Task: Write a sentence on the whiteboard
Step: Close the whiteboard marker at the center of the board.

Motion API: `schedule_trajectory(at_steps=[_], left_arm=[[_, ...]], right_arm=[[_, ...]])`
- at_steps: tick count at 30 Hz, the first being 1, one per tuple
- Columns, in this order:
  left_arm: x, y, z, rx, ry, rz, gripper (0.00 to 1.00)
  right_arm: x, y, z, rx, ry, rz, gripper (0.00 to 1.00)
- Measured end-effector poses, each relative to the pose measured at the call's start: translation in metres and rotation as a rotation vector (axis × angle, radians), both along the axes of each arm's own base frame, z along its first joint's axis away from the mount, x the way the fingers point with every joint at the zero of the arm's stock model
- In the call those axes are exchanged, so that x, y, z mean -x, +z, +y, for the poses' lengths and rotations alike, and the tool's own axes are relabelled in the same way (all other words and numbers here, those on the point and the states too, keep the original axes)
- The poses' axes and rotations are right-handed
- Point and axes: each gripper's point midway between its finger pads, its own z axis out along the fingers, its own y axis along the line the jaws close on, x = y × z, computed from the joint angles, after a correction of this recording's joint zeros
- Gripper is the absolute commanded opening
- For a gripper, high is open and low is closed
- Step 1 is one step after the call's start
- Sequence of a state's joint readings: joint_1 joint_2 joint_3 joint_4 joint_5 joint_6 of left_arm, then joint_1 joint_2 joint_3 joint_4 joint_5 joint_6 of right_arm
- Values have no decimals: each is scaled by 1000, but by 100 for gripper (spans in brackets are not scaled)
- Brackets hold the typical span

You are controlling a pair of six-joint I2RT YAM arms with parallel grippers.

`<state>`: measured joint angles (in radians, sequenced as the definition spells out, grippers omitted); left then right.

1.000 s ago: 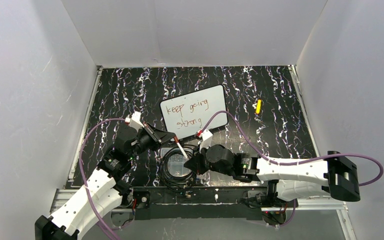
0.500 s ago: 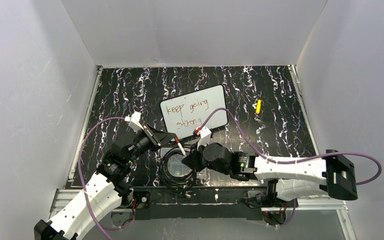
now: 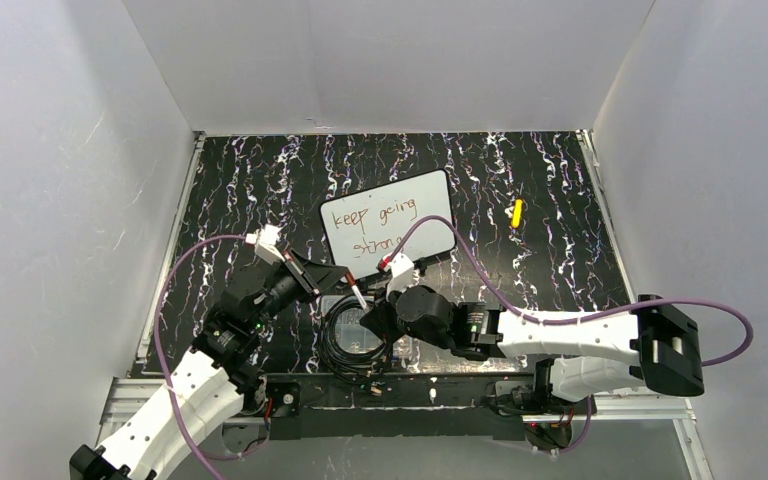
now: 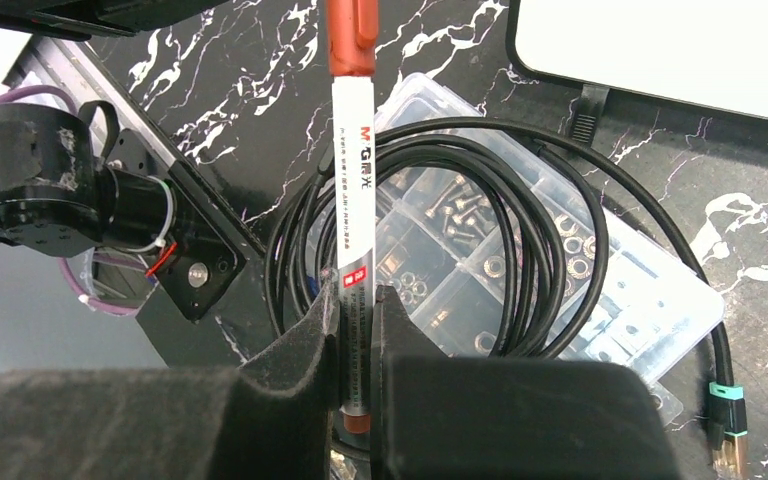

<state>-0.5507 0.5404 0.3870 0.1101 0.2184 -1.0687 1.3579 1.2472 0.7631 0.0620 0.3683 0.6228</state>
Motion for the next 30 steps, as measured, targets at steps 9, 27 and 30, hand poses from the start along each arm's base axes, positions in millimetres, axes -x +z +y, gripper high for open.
schedule_trajectory(at_steps=[9, 27, 30], left_arm=[[1, -1, 3, 6, 8, -16, 0], [-4, -12, 6, 15, 44, -4, 0], [-5, -10, 7, 19, 50, -12, 0]], right_arm=[[-3, -1, 1, 29, 19, -41, 1], [-16, -12, 2, 103, 26, -125, 1], [-17, -11, 2, 102, 25, -134, 1]])
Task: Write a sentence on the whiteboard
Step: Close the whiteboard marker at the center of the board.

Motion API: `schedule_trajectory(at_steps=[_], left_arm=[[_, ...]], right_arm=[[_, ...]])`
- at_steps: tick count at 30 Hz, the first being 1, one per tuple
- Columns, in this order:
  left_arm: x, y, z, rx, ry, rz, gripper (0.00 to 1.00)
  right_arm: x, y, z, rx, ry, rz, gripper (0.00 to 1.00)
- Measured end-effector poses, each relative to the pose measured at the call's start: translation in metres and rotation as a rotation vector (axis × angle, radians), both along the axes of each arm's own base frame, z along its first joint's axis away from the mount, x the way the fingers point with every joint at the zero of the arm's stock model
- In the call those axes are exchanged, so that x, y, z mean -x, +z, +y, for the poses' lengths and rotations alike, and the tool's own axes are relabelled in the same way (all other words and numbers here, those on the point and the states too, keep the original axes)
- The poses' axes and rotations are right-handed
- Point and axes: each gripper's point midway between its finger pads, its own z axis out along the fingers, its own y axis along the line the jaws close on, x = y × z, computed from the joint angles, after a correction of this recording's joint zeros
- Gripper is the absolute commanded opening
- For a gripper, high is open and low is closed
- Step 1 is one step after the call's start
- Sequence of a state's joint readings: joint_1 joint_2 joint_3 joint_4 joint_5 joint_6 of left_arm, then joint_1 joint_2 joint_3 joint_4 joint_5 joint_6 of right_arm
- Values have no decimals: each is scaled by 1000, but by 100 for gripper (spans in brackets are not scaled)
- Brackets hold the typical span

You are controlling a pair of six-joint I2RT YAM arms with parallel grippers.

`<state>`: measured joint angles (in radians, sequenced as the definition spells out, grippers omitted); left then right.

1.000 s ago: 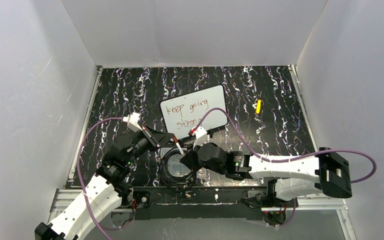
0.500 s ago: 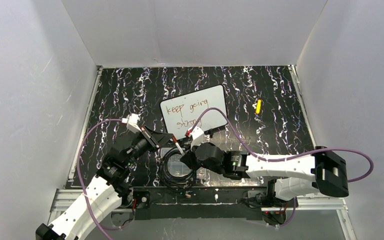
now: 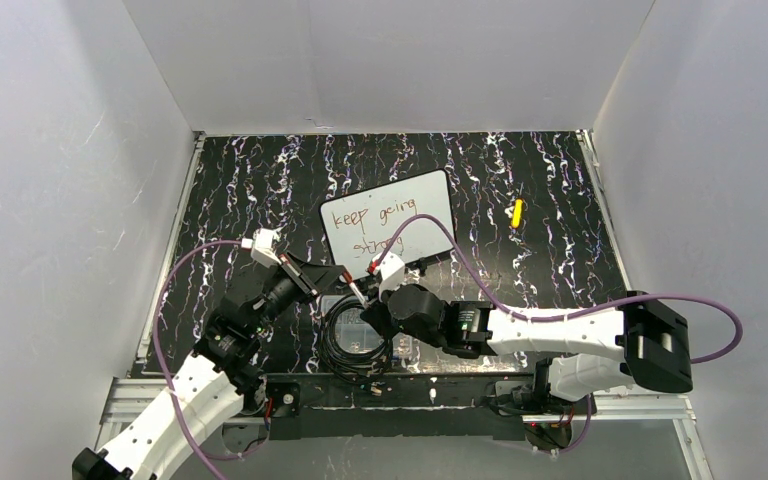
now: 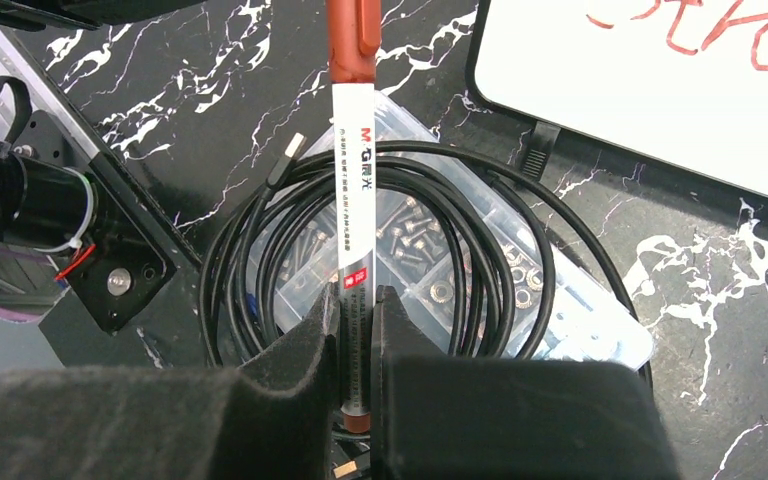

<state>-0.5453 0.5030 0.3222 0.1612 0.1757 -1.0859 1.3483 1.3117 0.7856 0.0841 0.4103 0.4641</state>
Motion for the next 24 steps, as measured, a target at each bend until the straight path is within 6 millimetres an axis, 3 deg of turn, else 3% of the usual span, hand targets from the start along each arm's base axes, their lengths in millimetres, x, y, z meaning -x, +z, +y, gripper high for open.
schedule_trajectory(at_steps=[1, 3, 5, 9, 13, 16, 20, 24], left_arm=[[0, 1, 0, 1, 1, -2, 3], [-1, 3, 0, -3, 3, -6, 28], [-2, 12, -2, -18, -11, -12, 43], [27, 47, -31, -67, -232, -31, 61], [35, 94, -31, -102, -288, -146, 73], [42, 118, -27, -131, -305, -228, 78], [46, 130, -26, -169, -337, -279, 83], [41, 127, -29, -223, -359, -279, 84]], right_arm=[[0, 0, 0, -2, -1, -1, 1], [-1, 2, 0, -7, -1, -3, 1], [-2, 8, 1, -28, -7, -9, 1], [-29, 57, 1, -196, -104, -69, 1], [-38, 95, -10, -315, -156, -106, 1], [-35, 103, -18, -347, -153, -114, 1], [-25, 103, -24, -364, -104, -108, 1], [-8, 106, -26, -383, -14, -87, 1]])
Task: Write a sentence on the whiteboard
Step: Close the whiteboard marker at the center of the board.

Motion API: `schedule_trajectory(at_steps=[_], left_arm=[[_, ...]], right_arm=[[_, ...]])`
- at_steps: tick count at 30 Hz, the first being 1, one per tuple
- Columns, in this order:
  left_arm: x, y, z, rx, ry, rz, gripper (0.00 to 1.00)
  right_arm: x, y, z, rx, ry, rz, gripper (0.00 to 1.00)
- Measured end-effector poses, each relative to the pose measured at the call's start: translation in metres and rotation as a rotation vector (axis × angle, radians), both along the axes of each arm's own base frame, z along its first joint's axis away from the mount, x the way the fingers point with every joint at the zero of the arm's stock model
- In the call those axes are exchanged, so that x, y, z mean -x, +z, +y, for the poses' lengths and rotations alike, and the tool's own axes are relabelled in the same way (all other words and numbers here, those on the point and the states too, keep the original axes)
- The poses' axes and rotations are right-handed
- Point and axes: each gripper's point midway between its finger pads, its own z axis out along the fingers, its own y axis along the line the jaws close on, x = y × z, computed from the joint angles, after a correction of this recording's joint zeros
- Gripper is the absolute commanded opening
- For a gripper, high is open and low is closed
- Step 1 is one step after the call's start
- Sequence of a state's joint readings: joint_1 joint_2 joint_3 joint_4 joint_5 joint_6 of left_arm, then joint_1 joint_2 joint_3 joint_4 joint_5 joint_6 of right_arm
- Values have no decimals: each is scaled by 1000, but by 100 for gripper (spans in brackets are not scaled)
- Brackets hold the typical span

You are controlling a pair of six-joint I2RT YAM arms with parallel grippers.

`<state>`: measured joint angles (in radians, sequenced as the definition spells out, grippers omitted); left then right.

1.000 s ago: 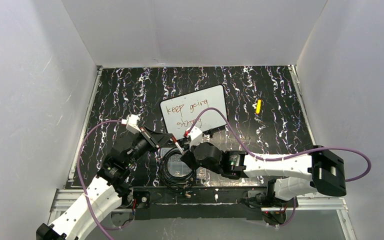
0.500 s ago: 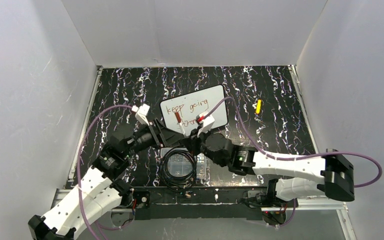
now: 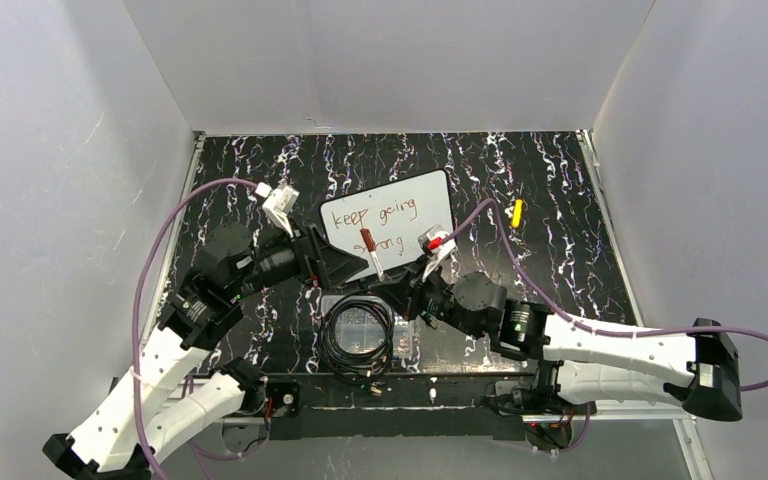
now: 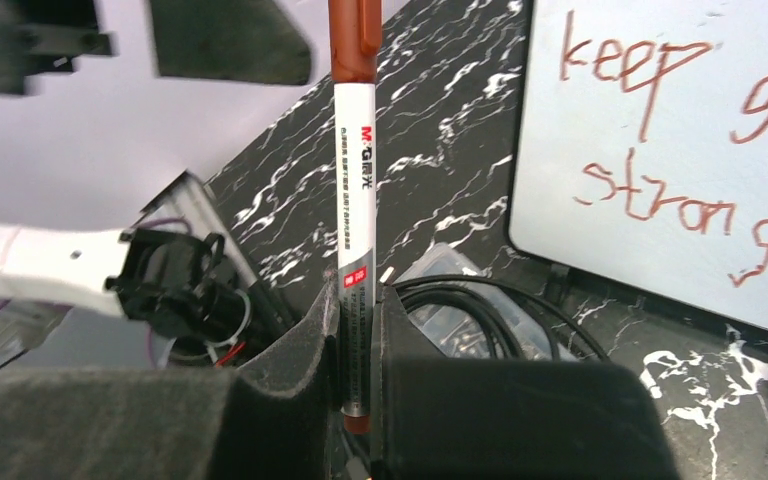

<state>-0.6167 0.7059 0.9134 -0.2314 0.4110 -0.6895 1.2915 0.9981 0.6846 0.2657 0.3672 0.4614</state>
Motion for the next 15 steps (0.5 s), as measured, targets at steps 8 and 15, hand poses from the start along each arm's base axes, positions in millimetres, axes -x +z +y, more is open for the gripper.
schedule_trajectory(at_steps=[8, 15], left_arm=[[-11, -17, -7, -57, -3, 58, 61], [-12, -6, -14, 7, -15, 55, 24]], right_arm=[[24, 3, -1, -21, 131, 2, 1], [29, -5, 4, 8, 172, 0, 1]])
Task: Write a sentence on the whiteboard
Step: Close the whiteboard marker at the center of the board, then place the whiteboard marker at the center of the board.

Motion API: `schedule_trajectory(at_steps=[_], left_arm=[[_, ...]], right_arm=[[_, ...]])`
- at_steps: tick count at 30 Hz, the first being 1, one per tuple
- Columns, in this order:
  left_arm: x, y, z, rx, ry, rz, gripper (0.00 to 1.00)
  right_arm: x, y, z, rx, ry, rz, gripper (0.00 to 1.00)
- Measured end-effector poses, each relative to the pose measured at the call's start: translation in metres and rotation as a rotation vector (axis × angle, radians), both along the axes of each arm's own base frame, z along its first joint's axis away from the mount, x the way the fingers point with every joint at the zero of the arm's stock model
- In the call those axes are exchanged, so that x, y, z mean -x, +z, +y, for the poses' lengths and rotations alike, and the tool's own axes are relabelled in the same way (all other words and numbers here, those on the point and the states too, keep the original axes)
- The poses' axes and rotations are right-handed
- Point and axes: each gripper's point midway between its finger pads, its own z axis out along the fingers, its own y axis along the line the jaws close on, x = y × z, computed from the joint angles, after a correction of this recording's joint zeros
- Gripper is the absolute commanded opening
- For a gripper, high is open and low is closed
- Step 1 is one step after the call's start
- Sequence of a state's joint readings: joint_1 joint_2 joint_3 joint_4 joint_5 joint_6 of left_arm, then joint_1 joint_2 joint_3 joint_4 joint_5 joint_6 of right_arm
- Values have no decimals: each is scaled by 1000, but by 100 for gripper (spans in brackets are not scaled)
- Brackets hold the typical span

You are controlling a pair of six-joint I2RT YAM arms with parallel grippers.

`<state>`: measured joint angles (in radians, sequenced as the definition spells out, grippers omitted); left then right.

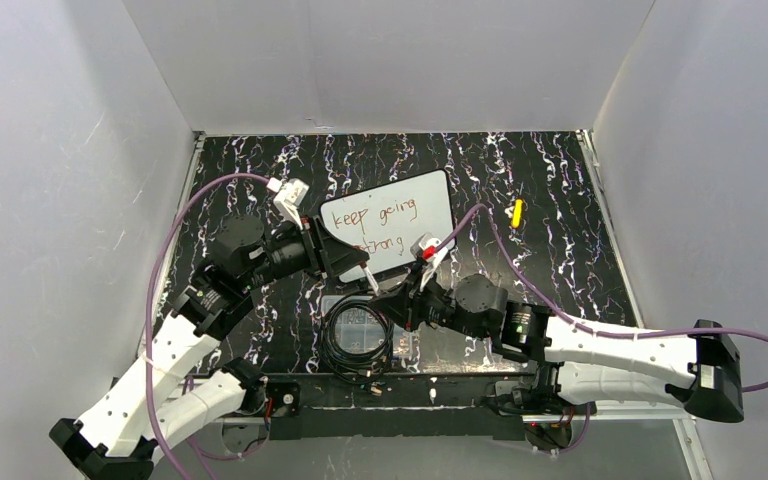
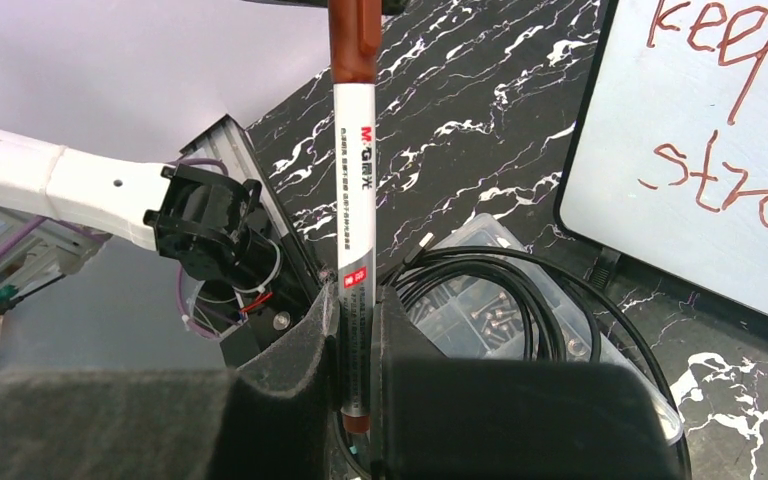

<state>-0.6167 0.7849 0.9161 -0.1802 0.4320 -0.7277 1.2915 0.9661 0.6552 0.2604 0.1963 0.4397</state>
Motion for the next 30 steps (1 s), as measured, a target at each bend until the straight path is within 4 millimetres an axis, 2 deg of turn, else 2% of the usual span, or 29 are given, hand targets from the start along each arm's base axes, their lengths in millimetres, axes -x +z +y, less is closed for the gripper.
schedule_trajectory(at_steps=[4, 20, 21, 22, 24, 26, 28, 30], left_arm=[[-2, -7, -1, 7, 5, 20, 1], [-3, -52, -8, 62, 6, 77, 0], [-3, -54, -9, 67, 9, 79, 5], [-4, -56, -9, 68, 13, 79, 18], [-4, -58, -8, 57, 22, 79, 50], [-1, -64, -7, 15, 12, 88, 72], [6, -71, -7, -44, -9, 110, 81], [4, -71, -5, -88, -10, 111, 85]], right_arm=[[0, -2, 0, 7, 1, 0, 1], [-5, -38, -15, 149, -76, 53, 1], [-5, -40, -16, 156, -78, 54, 1], [-6, -41, -17, 162, -80, 55, 1], [-6, -43, -18, 171, -82, 56, 1], [-12, -43, -20, 172, -113, 51, 1], [-29, -36, -26, 163, -190, 41, 1], [-43, -32, -33, 169, -263, 32, 1]])
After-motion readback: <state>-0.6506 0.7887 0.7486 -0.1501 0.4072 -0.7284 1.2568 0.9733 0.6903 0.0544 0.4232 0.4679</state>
